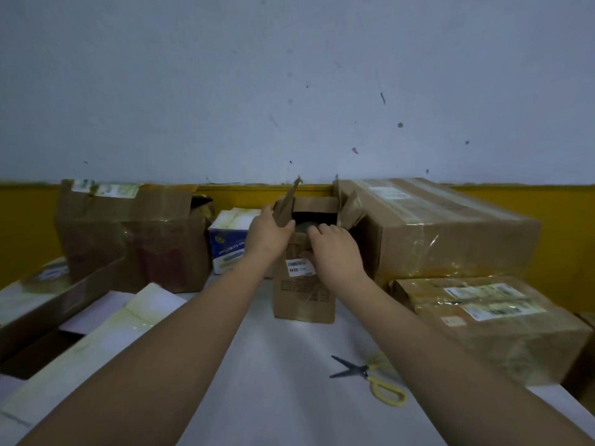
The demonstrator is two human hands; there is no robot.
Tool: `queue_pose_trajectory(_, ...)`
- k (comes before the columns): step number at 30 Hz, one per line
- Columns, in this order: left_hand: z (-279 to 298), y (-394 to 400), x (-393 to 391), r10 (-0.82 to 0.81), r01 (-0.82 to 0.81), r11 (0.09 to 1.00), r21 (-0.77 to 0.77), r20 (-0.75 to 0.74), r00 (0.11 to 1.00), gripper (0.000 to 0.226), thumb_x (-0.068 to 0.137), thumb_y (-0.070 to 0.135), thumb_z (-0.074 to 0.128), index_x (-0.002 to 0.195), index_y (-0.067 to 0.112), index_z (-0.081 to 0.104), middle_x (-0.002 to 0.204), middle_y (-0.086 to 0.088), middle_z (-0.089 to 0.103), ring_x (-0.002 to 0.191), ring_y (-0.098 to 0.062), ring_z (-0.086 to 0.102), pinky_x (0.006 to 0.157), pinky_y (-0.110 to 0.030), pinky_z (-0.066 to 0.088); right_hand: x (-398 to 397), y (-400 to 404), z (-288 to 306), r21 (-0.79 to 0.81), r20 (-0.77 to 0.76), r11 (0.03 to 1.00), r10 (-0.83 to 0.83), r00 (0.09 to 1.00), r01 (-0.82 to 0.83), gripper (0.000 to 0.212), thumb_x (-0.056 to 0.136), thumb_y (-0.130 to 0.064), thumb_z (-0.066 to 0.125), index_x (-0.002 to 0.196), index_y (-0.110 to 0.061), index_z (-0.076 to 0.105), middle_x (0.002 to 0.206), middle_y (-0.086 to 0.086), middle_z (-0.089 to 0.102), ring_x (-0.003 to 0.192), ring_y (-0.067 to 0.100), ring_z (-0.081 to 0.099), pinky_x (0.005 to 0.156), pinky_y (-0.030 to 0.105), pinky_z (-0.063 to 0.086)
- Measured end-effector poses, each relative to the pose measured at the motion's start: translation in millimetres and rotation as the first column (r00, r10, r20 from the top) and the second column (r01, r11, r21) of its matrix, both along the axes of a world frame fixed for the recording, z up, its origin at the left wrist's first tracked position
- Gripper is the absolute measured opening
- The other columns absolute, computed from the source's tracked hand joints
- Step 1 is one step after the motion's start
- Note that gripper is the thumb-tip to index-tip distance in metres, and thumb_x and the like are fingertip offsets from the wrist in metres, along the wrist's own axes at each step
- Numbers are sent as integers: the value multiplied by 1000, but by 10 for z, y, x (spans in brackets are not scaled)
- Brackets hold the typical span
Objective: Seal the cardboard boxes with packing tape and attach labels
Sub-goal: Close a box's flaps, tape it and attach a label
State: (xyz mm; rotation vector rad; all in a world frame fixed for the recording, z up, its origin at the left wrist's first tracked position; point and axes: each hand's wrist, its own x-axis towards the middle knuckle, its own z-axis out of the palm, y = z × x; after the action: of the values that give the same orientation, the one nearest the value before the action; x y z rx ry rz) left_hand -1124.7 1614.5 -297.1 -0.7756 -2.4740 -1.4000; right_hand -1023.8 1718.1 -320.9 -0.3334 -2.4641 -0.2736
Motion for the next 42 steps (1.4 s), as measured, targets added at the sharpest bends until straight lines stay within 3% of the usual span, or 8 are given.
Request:
queue_pose_trajectory(13, 55, -965, -231, 14, -78, 973, 219, 280, 960, 27, 104, 20, 51, 127, 11, 61, 116, -9, 66, 103, -29, 61, 88, -40, 52, 777, -123, 485, 118, -516, 943, 325, 793, -310, 32, 90, -6, 54, 121, -9, 65, 123, 7, 62, 115, 25, 55, 114, 37, 30)
queue_pose_trajectory(17, 120, -1353, -293, -79, 12, 974, 225, 291, 954, 24, 105, 22, 51, 126, 17, 59, 120, -7, 65, 95, -20, 60, 74, -33, 47, 704, 80, 679, -294, -175, 904, 268, 947, -310, 64, 86, -10, 56, 147, -21, 41, 148, 2, 41, 135, 24, 39, 109, 39, 38)
queue_pose_trajectory(22, 141, -1462, -392, 1, -40, 992, 122, 302, 953, 44, 100, 27, 60, 141, 15, 48, 138, -11, 54, 113, -28, 57, 81, -37, 51, 469, 99, 710, -181, 159, 960, 244, 957, -215, 87, 87, -56, 65, 157, -23, 24, 155, 2, 34, 146, 24, 22, 122, 42, 17)
queue_pose_trajectory(27, 476, -1378, 108, 256, -120, 911, 396, -310, 916, 27, 100, 26, 54, 127, 18, 53, 132, -3, 41, 102, -9, 56, 91, -31, 53, 253, 157, 855, -96, 176, 974, 220, 959, -206, 41, 90, -58, 59, 105, -21, 63, 94, -3, 58, 107, 23, 50, 80, 37, 42)
queue_pose_trajectory(31, 662, -1145, 656, -248, 189, 962, -195, -347, 904, 47, 93, 56, 59, 131, 29, 52, 114, 12, 56, 94, -2, 57, 77, -28, 52, 255, 143, 870, -48, 198, 970, 243, 950, -238, 36, 93, -54, 57, 82, -20, 55, 73, -9, 46, 93, 24, 54, 69, 35, 29)
queue_pose_trajectory(34, 708, -1059, 624, -347, 97, 745, -660, -260, 901, 27, 94, 45, 63, 103, 20, 64, 95, 6, 65, 85, -18, 62, 72, -36, 52, 327, 74, 883, -25, 216, 969, 246, 945, -246, 37, 93, -53, 56, 74, -24, 47, 71, -9, 49, 89, 23, 56, 64, 32, 24)
queue_pose_trajectory(38, 760, -1181, 489, -443, 100, 674, -732, -292, 847, 21, 98, 30, 61, 81, 19, 64, 78, 4, 65, 70, -14, 59, 65, -34, 48, 481, -26, 783, 44, 141, 962, 260, 955, -268, 38, 95, -57, 51, 77, -23, 51, 71, -11, 48, 81, 18, 57, 57, 32, 35)
queue_pose_trajectory(42, 408, -1337, 590, -500, 196, 660, -725, -229, 835, 32, 104, 40, 47, 135, 38, 58, 117, 19, 62, 96, 0, 57, 78, -13, 43, 603, -90, 531, -57, 237, 928, 371, 898, -368, 66, 96, -70, 12, 111, -35, 66, 106, -11, 65, 100, 12, 51, 85, 37, 46)
